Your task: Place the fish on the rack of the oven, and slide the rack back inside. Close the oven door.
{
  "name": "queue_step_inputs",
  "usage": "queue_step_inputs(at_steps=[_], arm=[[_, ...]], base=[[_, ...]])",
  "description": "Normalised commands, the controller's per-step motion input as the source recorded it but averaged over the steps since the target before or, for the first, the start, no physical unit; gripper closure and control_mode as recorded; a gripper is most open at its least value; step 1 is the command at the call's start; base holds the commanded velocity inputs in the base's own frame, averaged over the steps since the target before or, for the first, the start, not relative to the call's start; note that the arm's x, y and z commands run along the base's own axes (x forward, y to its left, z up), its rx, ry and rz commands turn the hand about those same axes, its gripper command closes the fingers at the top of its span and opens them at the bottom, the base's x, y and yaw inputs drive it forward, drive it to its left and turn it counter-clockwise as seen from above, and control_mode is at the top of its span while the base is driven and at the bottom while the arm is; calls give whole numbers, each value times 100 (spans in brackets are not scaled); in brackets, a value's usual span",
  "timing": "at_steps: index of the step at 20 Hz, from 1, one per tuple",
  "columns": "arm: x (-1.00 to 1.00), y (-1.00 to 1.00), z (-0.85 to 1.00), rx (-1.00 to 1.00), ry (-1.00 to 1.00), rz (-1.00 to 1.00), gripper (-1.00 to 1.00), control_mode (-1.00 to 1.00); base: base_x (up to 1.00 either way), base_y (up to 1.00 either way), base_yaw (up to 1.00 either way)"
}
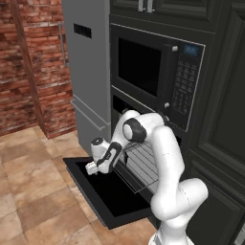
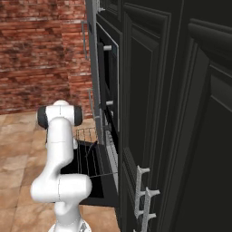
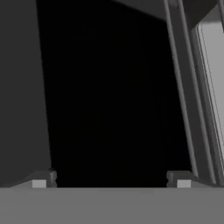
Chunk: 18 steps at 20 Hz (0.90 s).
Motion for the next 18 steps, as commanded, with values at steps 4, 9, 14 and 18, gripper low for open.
queue_step_inputs(at_steps=[4, 9, 14, 18], arm=[[43, 0, -36, 0, 2, 9, -100, -100], [45, 0, -61, 0, 1, 9, -100, -100], [42, 2, -74, 0, 0, 8, -100, -100], [35, -4, -47, 0, 0, 7, -100, -100]], base=[[0, 0, 0], [0, 0, 0], [0, 0, 0], [0, 0, 0]])
